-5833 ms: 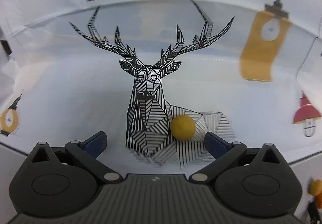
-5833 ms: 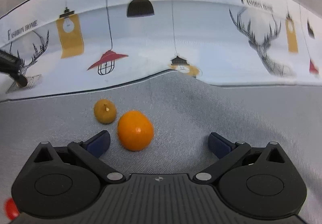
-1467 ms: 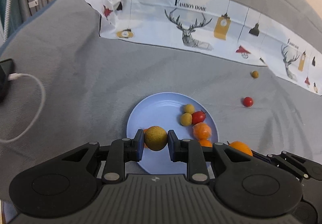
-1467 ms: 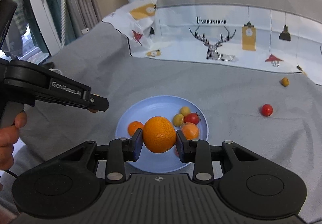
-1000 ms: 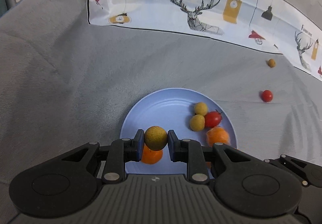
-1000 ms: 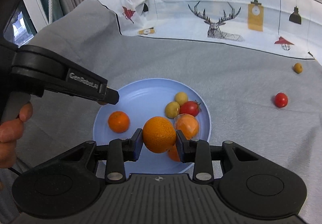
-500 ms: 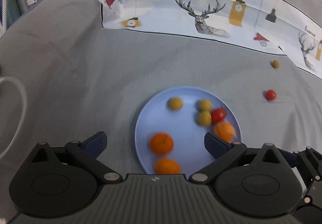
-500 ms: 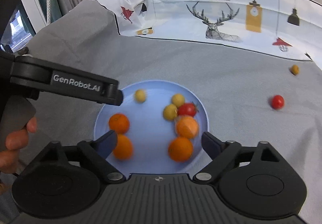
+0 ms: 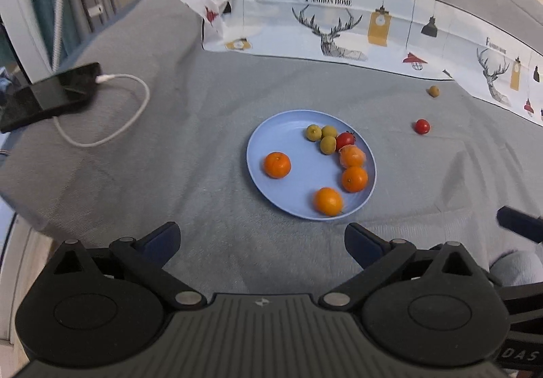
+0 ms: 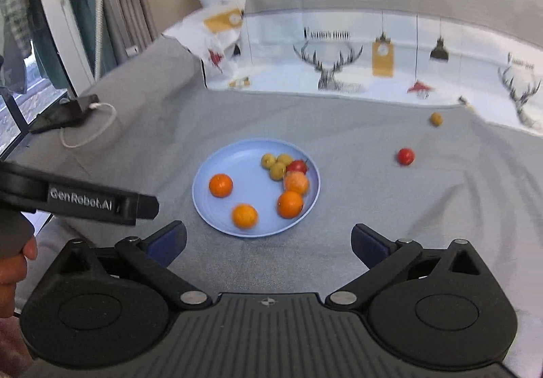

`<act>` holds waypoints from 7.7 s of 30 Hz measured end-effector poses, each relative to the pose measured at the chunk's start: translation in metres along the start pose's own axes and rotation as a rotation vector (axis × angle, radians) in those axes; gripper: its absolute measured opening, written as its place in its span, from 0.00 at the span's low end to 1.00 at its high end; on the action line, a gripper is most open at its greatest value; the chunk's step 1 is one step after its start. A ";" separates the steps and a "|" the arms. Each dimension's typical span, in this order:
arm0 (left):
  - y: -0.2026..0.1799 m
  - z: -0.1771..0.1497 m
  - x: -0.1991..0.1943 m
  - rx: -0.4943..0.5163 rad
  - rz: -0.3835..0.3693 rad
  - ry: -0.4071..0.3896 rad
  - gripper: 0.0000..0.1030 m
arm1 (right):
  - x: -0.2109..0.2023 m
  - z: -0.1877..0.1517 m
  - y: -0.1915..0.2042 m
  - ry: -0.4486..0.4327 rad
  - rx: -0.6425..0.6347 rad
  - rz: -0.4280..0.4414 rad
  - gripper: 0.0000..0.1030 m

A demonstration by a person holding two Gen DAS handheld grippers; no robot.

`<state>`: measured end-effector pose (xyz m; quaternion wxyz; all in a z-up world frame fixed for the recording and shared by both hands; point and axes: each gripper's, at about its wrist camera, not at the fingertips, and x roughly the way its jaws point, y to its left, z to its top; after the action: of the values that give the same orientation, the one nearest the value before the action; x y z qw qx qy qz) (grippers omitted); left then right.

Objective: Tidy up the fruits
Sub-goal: 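Lift both open tools away from the plate, then grasp a red cherry tomato with the left tool while the right tool grasps a small yellow fruit, then carry the cherry tomato and yellow fruit over the blue plate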

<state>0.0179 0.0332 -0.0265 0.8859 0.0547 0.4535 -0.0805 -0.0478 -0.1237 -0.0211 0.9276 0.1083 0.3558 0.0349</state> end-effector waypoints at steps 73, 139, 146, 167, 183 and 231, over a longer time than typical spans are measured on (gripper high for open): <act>-0.046 -0.005 -0.030 0.114 -0.020 -0.049 1.00 | -0.062 -0.031 -0.028 -0.160 0.018 -0.126 0.99; -0.129 0.063 0.026 0.309 -0.248 -0.085 0.32 | 0.024 0.036 -0.146 -0.197 0.106 -0.032 0.26; -0.064 0.025 -0.022 0.245 -0.186 -0.109 0.32 | -0.020 0.020 -0.062 -0.162 0.035 0.103 0.27; 0.002 -0.024 -0.076 0.122 -0.145 -0.195 0.32 | -0.076 -0.014 0.030 -0.163 -0.145 0.174 0.27; -0.001 -0.017 -0.067 0.125 -0.147 -0.177 0.32 | -0.068 -0.014 0.027 -0.146 -0.130 0.170 0.27; -0.020 0.086 0.117 0.117 -0.100 -0.018 0.32 | 0.115 0.038 -0.004 0.043 -0.023 0.122 0.27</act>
<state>0.1498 -0.0124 -0.0715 0.8801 0.0829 0.4423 -0.1515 0.0632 -0.1182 -0.0699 0.9170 0.1184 0.3681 0.0978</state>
